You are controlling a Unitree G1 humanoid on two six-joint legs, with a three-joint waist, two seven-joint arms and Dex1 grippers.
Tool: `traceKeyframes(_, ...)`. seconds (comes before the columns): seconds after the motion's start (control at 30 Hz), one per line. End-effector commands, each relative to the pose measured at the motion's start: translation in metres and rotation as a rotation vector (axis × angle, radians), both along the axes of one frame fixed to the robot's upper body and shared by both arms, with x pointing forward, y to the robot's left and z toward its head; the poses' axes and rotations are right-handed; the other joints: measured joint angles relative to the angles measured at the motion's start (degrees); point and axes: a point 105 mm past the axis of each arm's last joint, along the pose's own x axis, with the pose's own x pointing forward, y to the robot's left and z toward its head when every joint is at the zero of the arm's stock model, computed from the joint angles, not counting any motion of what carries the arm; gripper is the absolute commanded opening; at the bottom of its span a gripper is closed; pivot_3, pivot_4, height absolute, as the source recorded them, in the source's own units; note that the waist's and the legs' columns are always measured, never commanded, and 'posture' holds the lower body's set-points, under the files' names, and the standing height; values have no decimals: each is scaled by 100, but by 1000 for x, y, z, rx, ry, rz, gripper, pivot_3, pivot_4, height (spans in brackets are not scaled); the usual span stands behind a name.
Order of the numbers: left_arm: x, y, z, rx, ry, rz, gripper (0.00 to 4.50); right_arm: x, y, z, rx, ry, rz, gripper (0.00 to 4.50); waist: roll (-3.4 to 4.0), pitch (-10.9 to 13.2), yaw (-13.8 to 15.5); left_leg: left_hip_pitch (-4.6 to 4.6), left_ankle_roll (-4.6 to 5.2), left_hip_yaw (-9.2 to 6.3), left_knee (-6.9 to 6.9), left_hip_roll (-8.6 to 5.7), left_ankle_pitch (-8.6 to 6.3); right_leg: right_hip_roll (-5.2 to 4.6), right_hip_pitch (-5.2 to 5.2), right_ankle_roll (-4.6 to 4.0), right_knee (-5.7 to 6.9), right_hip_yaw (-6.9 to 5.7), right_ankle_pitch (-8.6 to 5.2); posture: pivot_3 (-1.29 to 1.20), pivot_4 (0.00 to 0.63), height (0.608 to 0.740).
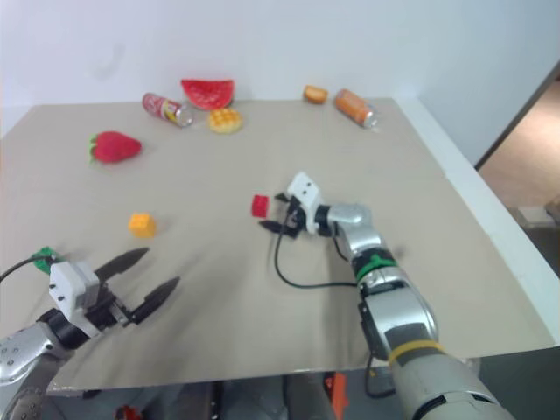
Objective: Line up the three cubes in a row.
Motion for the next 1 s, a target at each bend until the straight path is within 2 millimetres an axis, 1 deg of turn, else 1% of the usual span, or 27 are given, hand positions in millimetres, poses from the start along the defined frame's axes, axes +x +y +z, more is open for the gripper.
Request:
traceKeyframes(0.03,-5,-4,11,-16,-46,-12,4462,6,3,17,40,-43,-13,4269,0,0,0,-1,0,1,0,0,0,0,-1,0,0,1,0,0,150,740)
traceKeyframes(0.17,-6,-1,12,-19,-49,-4,4462,6,8,19,49,-38,-3,4269,1,1,1,-3,0,1,-2,0,0,0,-2,3,0,1,-3,0,150,740)
traceKeyframes(0.4,-1,8,17,-17,-79,44,4462,2,17,15,62,-15,35,4269,1,0,0,-3,0,0,-1,3,0,4,-5,2,4,2,-2,0,150,740)
traceKeyframes(0.43,0,10,17,-19,-81,51,4500,2,19,15,70,-13,34,3758,1,0,0,-2,0,0,-1,3,0,4,-4,2,4,3,-2,0,150,740)
traceKeyframes(0.5,1,11,17,-22,-83,59,4500,3,21,16,81,-10,35,3188,1,0,0,-2,0,1,0,3,0,4,-4,2,4,3,-1,0,150,740)
traceKeyframes(0.53,1,12,17,-23,-83,60,4500,2,22,16,81,-10,37,2842,1,0,-1,-2,0,1,-1,3,0,4,-4,2,4,3,-1,0,150,740)
traceKeyframes(0.57,1,12,16,-22,-82,62,4500,2,23,16,80,-10,41,2393,1,0,0,-2,0,0,-1,3,0,5,-5,2,5,3,-1,0,150,740)
traceKeyframes(0.63,1,12,16,-22,-81,65,4500,2,24,17,81,-11,46,1806,1,0,0,-2,0,0,-1,3,0,5,-5,2,5,3,-2,0,150,740)
traceKeyframes(0.67,1,12,15,-22,-80,66,4500,1,24,17,81,-12,48,1434,1,0,0,-3,0,0,-1,3,0,5,-5,2,5,3,-2,0,150,740)
traceKeyframes(0.7,1,12,15,-21,-79,70,4500,1,23,17,83,-13,49,1204,1,0,0,-3,0,1,-1,3,0,5,-5,2,5,3,-2,0,150,740)
traceKeyframes(0.87,-3,22,8,-24,-45,92,4500,-1,13,15,77,-7,60,1205,2,0,0,-2,0,1,-1,4,0,6,-5,2,5,3,-1,0,150,740)
traceKeyframes(0.93,-7,28,4,-13,-18,88,4500,-7,11,14,68,-1,103,1205,2,0,0,-2,0,0,-1,4,0,6,-5,2,6,3,-2,0,150,740)
traceKeyframes(1.0,-12,34,-1,-12,25,73,4500,-18,11,14,69,22,191,1205,2,0,0,-3,0,0,-2,5,0,6,-6,2,6,3,-3,0,150,740)
